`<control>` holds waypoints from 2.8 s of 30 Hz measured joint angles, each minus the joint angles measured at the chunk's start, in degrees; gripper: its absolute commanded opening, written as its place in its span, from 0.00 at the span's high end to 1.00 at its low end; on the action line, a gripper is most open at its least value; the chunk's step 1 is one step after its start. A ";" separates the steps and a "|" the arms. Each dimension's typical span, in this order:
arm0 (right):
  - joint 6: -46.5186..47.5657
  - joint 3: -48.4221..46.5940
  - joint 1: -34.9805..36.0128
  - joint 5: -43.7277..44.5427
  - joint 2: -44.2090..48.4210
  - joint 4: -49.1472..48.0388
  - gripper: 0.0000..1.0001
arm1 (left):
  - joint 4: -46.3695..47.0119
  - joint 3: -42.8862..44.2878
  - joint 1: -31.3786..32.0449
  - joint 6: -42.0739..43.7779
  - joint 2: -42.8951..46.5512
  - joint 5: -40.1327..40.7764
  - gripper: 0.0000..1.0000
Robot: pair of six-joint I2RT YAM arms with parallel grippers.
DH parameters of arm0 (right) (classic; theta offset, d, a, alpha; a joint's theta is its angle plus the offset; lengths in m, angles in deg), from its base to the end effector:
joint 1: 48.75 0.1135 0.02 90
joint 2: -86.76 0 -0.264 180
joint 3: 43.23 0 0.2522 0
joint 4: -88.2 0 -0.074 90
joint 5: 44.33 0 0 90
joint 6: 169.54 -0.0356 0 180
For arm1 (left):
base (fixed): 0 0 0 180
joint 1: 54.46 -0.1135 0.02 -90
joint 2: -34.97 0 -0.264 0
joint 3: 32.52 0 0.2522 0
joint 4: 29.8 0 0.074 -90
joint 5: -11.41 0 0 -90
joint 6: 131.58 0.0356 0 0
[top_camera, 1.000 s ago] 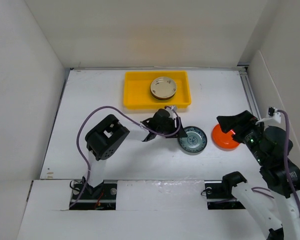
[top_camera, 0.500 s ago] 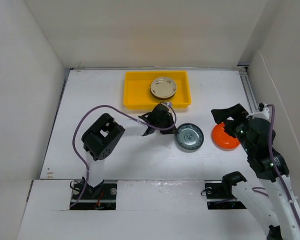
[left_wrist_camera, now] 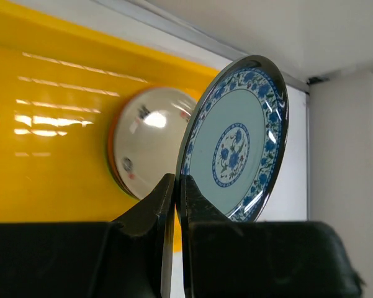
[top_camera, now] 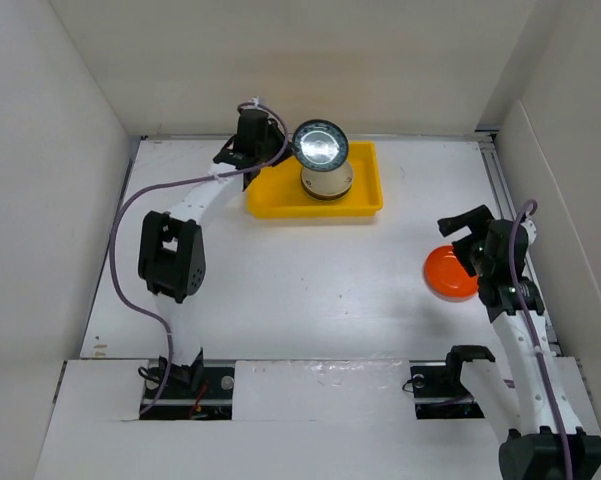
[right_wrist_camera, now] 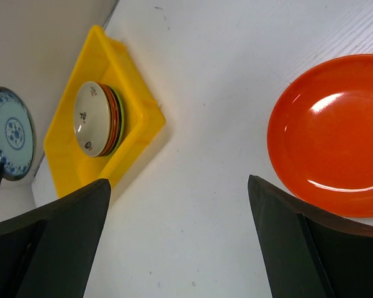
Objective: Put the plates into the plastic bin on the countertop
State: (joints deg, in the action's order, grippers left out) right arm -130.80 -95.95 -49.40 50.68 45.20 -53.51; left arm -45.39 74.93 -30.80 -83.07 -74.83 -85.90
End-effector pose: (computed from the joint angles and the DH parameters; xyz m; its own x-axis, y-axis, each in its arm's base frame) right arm 0.1673 -0.0050 0.2875 -0.2159 0.7795 -0.5880 0.4114 0.6188 0.6693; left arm 0.4245 -0.1909 0.3179 -0.5485 -0.4771 -0.6867 0.1943 0.7260 -0.6596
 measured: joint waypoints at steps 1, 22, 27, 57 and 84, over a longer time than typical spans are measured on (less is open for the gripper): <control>0.04 0.37 -1.03 -0.92 0.09 -0.50 0.03 | -0.20 1.62 -1.77 0.13 -1.66 -0.20 1.00; 3.91 0.55 -4.28 -4.42 8.09 4.52 0.00 | -2.16 9.88 -5.01 0.87 -16.70 -9.09 0.34; 4.09 0.52 -4.28 -4.94 8.87 6.25 0.00 | -0.39 8.61 -3.45 1.07 -15.32 -11.34 0.28; -14.12 16.13 -18.51 -5.53 -13.49 -1.57 0.16 | -7.30 -28.87 5.11 3.30 34.21 8.17 0.00; -10.34 4.35 -19.47 -13.73 -41.53 -18.56 1.00 | -7.56 -28.89 2.58 3.96 34.10 8.44 0.00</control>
State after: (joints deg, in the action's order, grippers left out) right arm -141.14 -91.60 -68.87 36.96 3.67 -72.07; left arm -52.95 46.04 -28.22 -79.12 -40.73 -77.46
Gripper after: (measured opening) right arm 0.028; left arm 0.996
